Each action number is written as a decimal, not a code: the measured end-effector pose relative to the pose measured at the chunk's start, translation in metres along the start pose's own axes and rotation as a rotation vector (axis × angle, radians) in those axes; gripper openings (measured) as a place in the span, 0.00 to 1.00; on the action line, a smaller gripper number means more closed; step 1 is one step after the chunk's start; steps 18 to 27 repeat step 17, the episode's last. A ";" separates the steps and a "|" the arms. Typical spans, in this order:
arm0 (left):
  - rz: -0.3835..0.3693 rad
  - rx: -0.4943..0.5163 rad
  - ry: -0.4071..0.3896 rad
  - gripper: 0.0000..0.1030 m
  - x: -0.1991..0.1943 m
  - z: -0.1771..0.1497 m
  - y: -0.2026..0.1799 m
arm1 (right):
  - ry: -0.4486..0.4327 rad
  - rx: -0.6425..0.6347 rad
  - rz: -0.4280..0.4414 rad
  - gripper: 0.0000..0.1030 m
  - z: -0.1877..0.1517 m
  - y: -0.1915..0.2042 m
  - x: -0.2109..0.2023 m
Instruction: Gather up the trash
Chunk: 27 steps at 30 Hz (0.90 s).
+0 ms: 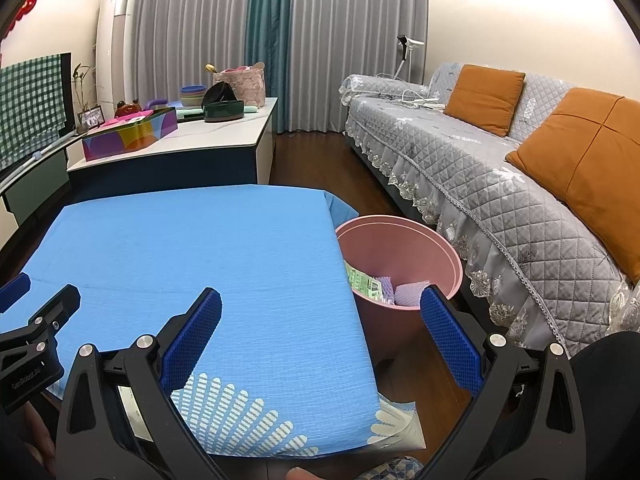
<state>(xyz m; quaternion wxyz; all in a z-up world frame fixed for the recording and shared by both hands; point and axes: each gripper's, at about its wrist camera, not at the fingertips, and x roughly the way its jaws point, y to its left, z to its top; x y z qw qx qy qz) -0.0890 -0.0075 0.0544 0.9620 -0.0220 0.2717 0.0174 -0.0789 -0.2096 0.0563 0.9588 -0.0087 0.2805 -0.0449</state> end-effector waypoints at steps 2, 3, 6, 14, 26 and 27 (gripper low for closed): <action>-0.001 -0.002 0.002 0.92 0.000 0.000 0.000 | 0.001 0.001 0.000 0.95 0.000 0.000 0.000; -0.001 -0.003 0.002 0.92 0.000 0.000 0.001 | 0.002 0.001 0.000 0.95 0.000 0.000 0.000; -0.001 -0.001 0.001 0.92 0.000 -0.001 0.000 | 0.004 0.002 0.000 0.95 -0.001 0.001 -0.001; 0.009 -0.010 0.017 0.92 0.004 0.000 0.000 | 0.004 0.003 0.000 0.95 -0.001 0.001 0.000; 0.009 -0.009 0.017 0.92 0.004 0.000 0.000 | 0.004 0.003 0.000 0.95 -0.001 0.000 0.000; 0.009 -0.009 0.017 0.92 0.004 0.000 0.000 | 0.004 0.003 0.000 0.95 -0.001 0.000 0.000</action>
